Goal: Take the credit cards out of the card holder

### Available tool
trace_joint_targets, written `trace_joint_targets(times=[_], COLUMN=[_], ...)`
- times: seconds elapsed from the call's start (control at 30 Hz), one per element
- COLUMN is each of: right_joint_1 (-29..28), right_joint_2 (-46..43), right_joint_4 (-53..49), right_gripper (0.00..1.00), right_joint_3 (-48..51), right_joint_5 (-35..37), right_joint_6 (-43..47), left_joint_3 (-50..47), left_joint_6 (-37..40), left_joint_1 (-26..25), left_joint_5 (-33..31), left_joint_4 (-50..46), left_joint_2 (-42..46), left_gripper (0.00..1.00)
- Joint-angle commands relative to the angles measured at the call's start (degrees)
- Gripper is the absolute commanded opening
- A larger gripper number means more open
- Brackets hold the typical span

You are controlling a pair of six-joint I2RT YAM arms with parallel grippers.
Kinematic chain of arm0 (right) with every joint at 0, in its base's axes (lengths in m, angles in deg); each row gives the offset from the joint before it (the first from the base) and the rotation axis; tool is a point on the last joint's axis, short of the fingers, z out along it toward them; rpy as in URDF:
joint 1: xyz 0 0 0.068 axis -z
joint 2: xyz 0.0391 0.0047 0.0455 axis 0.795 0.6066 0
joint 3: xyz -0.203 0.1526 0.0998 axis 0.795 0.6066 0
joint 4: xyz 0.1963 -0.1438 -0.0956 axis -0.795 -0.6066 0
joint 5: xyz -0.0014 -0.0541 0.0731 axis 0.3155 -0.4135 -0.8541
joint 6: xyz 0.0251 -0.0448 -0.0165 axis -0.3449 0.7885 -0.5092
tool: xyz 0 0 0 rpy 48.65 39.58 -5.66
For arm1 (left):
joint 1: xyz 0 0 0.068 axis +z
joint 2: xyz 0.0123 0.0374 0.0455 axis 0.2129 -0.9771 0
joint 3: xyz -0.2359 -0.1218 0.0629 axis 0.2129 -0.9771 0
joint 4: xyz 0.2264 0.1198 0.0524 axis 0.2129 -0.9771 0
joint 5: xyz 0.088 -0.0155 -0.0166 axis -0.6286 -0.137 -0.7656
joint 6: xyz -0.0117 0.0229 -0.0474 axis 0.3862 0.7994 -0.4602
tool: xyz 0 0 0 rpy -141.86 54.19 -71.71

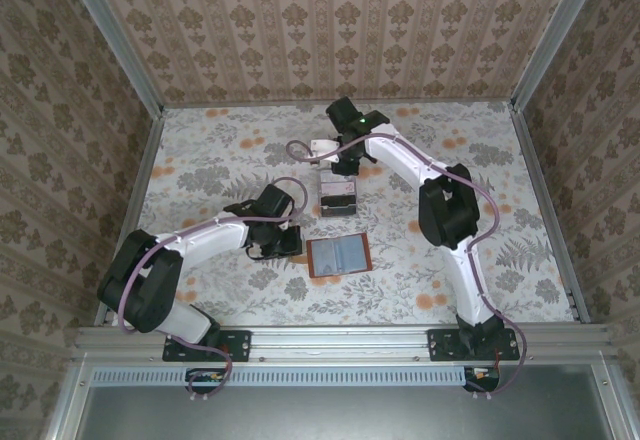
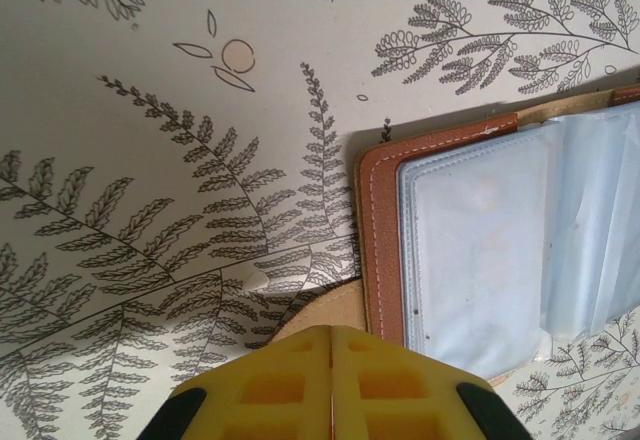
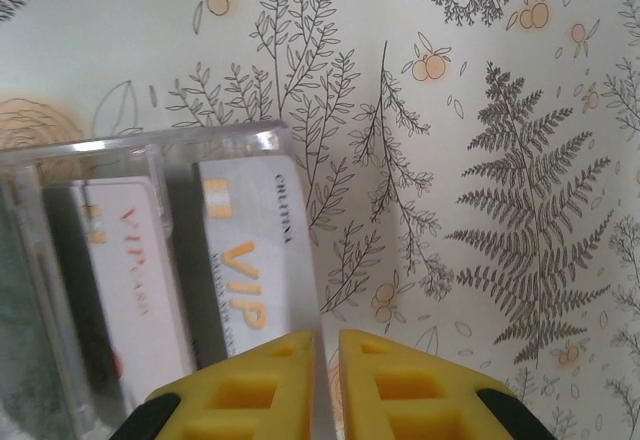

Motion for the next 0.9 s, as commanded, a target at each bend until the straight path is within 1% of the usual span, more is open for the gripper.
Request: trace_joint_targets(times=[0.0,0.07,0.17,0.23,0.37,0.43,0.57,0.7,0.87], right_joint_1=[-0.45,-0.43,-0.56,-0.59,-1.04,-1.5,-2.91,-5.05,-6.8], right_joint_2=[-7.71,-10.66,-16.32,-20.86,-28.03,-31.08,-36.32,-41.0,-42.9], right_joint_4=[2.55,4.44,9.99,15.05,21.86,22.65,23.2,23.43,21.19], right_gripper=[0.18,0.19,0.24,0.27,0.28,0.27,0.26,0.26,0.25], right_joint_3=[1.86,4.23,10.86,16.53,26.53,30.85,38.49,45.94,51.52], right_joint_5=[-2.97,-3.47,-3.94,-4.07,-4.46,-4.6,-5.41,-7.03,-10.78], right_joint_6=[-4.71,-9.18,-18.74,-27.3,-43.18,-50.97,-63.47,-73.04,-83.23], left_joint_3=[1.41,1.75,2.1,2.1,1.61,1.09,-0.23,-1.51,-3.27], left_joint_6=[-0.18,0.01,0.3,0.42,0.66,0.68,0.2,-0.45,-1.55], left_joint_1=[-0.41,-0.51,-0.84,-1.04,-1.44,-1.72,-2.43,-3.45,-4.13], left_joint_5=[0.82,1.73,2.85,3.06,3.99,4.21,4.83,4.92,4.52], left_joint_4=[0.51,1.48,2.7,3.18,4.5,5.01,6.41,7.83,9.28], left_joint_2=[-1.51,-2.35,-3.67,-4.35,-5.08,-5.11,-4.98,-5.18,-5.65], left_gripper=[0.08,0.08,0.07,0.07,0.06,0.06,0.06,0.06,0.05])
